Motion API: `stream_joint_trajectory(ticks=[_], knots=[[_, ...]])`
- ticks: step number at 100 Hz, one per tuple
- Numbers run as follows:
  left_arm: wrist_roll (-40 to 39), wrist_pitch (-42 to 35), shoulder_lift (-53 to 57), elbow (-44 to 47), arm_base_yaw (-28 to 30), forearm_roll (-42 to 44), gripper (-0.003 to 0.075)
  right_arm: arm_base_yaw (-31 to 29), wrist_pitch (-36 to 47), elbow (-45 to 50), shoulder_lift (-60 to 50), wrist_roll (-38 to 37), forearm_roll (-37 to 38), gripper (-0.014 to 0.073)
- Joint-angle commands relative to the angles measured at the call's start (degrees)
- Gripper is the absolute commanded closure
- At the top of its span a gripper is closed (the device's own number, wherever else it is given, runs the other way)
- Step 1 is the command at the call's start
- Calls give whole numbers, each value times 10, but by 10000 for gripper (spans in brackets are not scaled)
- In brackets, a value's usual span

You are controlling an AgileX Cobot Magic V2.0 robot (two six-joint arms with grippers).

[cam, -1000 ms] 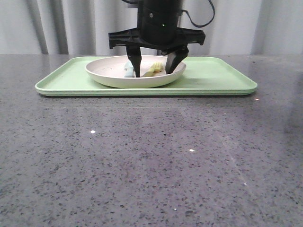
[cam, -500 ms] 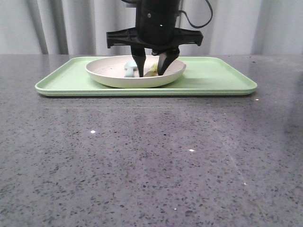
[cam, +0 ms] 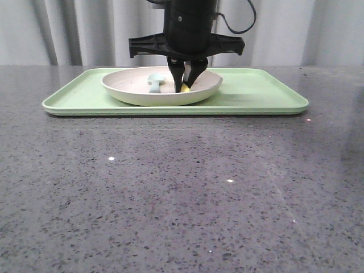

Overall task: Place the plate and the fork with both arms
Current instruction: 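Lower the right gripper and grasp the yellow fork, then lift the fork with the right gripper and carry it beside the plate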

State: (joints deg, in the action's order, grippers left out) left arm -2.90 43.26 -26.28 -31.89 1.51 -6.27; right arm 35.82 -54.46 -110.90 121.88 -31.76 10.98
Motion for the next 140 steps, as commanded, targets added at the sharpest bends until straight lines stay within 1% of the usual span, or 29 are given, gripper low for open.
stream_joint_trajectory(ticks=[1, 48, 71, 90, 113, 127, 140], knots=[[-4, -36, -3, -16, 2, -3, 228, -2, 5, -20, -36, 2, 4, 653], [-4, -36, -3, -16, 2, -3, 228, -10, -9, -45, -86, 3, 5, 653], [-4, -36, -3, -16, 2, -3, 228, -54, -27, -45, -122, 14, 5, 653], [-4, -36, -3, -16, 2, -3, 228, -95, -71, -44, -130, 60, 2, 653], [-4, -36, -3, -16, 2, -3, 228, -128, -58, -1, -130, 66, -18, 655], [-4, -36, -3, -16, 2, -3, 228, -131, -40, 37, -130, 66, -22, 657], [-4, -36, -3, -16, 2, -3, 228, -131, -20, 67, -131, 73, -41, 657]])
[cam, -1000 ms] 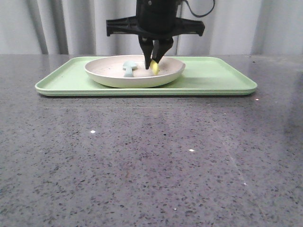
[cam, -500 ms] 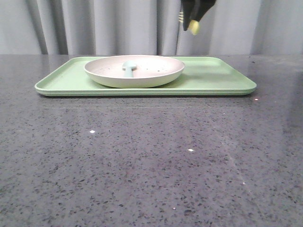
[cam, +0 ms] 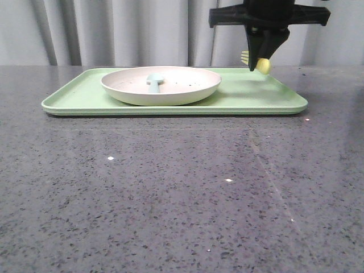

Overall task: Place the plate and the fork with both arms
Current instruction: 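Lift the fork with the right gripper and carry it beside the plate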

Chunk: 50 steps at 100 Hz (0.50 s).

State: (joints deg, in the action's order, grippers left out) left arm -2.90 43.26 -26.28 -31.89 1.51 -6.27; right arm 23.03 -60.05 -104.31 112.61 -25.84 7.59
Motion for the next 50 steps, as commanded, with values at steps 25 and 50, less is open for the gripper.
stream_joint_trajectory(ticks=[25, 50], knots=[[-4, -36, -3, -16, 2, -3, 228, -3, 66, 37, -38, 24, -41, 657], [-4, -36, -3, -16, 2, -3, 228, -3, 63, 41, -38, 35, -41, 657]])
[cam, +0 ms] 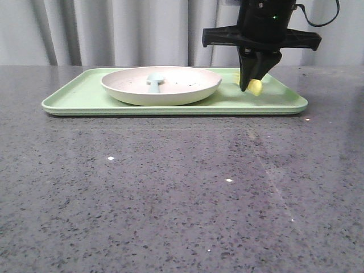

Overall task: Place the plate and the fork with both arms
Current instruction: 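Lift the fork with the right gripper and carry it beside the plate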

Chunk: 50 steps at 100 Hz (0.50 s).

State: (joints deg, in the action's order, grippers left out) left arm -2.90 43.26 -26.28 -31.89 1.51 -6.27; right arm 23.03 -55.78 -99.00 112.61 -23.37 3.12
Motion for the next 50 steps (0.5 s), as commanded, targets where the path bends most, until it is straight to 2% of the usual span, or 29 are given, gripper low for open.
stream_joint_trajectory(ticks=[1, 50], knots=[[-4, -36, -3, -16, 2, -3, 228, -3, 20, -12, -38, 11, 3, 657], [-4, -36, -3, -16, 2, -3, 228, -3, 26, 14, -35, 11, 3, 657]])
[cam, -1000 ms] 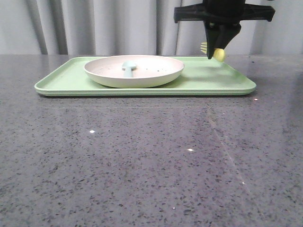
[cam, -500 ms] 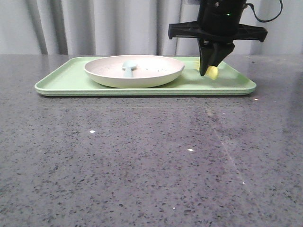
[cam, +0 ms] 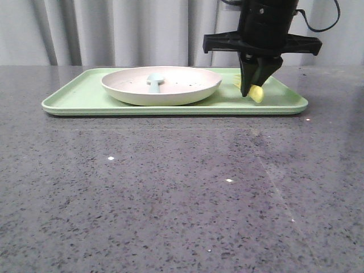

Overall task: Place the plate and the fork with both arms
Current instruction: 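Lift the fork with the right gripper and carry it beside the plate, then lower the fork onto the tray and open the right gripper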

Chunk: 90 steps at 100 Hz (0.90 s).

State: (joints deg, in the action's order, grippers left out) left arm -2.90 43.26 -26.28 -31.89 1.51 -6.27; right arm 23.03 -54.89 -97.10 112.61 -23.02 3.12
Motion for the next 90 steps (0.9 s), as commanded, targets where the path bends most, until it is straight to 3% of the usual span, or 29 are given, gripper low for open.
stream_joint_trajectory(ticks=[1, 38, 65, 90], knots=[[-4, -36, -3, -16, 2, -3, 228, -3, 17, -4, -35, 8, 3, 657], [-4, -36, -3, -16, 2, -3, 228, -3, 18, -4, -35, 8, 3, 650], [-4, -36, -3, -16, 2, -3, 228, -3, 14, -4, -35, 8, 7, 424], [-4, -36, -3, -16, 2, -3, 228, -3, 11, -4, -36, 8, 23, 288]])
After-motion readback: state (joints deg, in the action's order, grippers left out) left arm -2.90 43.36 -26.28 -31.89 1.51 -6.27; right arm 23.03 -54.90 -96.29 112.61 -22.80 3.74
